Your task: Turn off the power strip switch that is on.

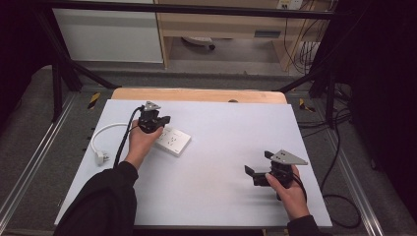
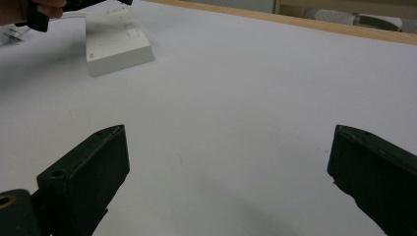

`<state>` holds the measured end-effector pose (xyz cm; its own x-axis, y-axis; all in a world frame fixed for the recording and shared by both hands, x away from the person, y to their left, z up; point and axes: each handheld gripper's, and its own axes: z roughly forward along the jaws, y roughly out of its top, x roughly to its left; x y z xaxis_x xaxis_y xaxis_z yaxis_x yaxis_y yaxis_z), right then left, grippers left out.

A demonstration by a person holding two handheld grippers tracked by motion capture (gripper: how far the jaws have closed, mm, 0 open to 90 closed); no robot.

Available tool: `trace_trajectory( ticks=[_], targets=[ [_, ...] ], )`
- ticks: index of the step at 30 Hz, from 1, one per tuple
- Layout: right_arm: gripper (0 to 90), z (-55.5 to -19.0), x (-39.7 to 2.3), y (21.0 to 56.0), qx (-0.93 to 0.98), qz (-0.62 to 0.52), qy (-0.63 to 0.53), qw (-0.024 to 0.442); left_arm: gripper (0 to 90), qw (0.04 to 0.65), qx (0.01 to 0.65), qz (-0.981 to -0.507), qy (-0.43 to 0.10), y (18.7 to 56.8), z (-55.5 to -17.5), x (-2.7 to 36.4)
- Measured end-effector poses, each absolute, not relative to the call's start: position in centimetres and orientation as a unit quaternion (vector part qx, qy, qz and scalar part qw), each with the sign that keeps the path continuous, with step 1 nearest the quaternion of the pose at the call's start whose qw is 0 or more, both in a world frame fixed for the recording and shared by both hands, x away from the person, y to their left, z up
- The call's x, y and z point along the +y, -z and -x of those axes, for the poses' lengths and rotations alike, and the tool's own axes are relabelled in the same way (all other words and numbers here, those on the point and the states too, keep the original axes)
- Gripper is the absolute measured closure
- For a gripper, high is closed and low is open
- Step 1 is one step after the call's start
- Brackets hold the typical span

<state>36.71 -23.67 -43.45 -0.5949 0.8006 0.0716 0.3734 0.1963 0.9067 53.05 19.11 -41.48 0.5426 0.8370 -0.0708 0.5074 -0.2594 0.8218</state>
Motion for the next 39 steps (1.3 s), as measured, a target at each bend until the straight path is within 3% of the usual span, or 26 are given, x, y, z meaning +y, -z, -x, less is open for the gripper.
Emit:
trace_trajectory(
  ticks=[39],
  targets=[
    [2.7, -36.71, -23.62, 43.45, 0.744, -0.394, -0.494, 0.216, 90.0, 0.386, 0.425, -0.797, -0.189, 42.26, -52.63, 18.68]
  ],
)
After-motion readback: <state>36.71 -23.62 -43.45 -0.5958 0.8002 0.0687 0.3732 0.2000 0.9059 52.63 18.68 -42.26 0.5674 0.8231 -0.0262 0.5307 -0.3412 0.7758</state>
